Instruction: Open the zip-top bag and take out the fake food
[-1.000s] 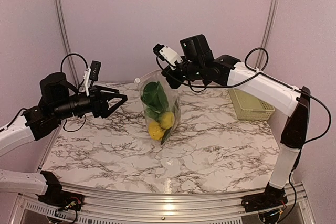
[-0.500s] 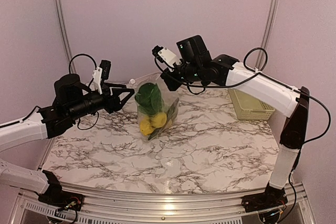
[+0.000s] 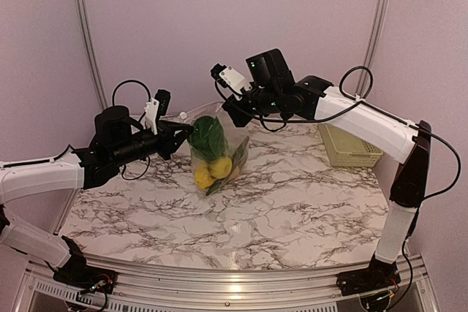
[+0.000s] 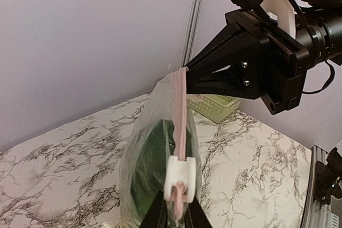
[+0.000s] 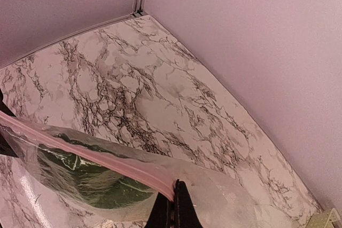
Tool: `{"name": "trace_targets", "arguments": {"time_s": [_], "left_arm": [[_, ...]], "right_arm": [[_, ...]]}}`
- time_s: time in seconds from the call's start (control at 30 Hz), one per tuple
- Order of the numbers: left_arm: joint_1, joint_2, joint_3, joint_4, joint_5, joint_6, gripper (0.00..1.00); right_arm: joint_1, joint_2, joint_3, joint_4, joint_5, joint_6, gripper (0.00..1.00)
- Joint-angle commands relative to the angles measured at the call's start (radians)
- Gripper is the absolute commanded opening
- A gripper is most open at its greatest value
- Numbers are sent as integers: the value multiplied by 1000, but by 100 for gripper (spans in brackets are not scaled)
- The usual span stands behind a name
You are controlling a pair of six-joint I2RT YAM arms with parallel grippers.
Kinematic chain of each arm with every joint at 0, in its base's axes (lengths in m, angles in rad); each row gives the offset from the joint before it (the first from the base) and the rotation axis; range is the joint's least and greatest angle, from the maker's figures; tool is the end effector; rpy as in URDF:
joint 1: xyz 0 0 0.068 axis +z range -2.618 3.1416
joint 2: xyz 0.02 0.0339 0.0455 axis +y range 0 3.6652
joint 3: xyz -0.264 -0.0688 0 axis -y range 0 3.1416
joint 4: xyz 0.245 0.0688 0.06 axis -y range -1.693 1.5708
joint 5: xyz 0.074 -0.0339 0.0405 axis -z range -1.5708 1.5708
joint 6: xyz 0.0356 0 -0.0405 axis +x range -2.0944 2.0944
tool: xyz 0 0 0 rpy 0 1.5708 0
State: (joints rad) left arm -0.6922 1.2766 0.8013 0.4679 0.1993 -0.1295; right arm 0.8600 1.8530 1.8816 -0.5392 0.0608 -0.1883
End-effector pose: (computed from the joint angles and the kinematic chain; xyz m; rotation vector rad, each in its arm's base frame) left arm 0.2246 -0.1954 0.3066 0.6070 1.5187 -0.7944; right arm 0.2837 0.3262 0.3805 -1.0179 1.8355 0.3451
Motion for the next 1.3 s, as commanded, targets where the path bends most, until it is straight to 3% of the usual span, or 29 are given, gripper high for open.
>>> {"name": "trace_targets", "arguments": {"time_s": [0.0, 0.1, 0.2, 0.23, 0.4, 0.77, 1.0, 1.27], "left_arm": [[17, 1, 29, 60, 24, 12, 3], [29, -23, 52, 27, 35, 38, 0], [34, -40, 122, -92, 97, 112, 0], [34, -40, 151, -149, 126, 151, 0], [34, -41, 245, -334, 209, 257, 0], [33, -55, 303, -391, 276, 305, 0], [33, -61, 328, -440, 331, 342, 0], [31, -44, 366, -466, 351, 353, 0]], "right_arm": [[5, -52, 9, 20, -25, -23, 0], [2, -72, -1, 9, -101, -56, 0], [-1, -112, -30, 27, -228, -105, 38], [-1, -122, -34, 36, -275, -122, 45], [6, -125, -5, 103, -474, -175, 57], [9, -50, 57, 196, -695, -121, 56], [10, -40, 45, 203, -725, -117, 59], [14, -12, 52, 211, -743, -106, 52]]}}
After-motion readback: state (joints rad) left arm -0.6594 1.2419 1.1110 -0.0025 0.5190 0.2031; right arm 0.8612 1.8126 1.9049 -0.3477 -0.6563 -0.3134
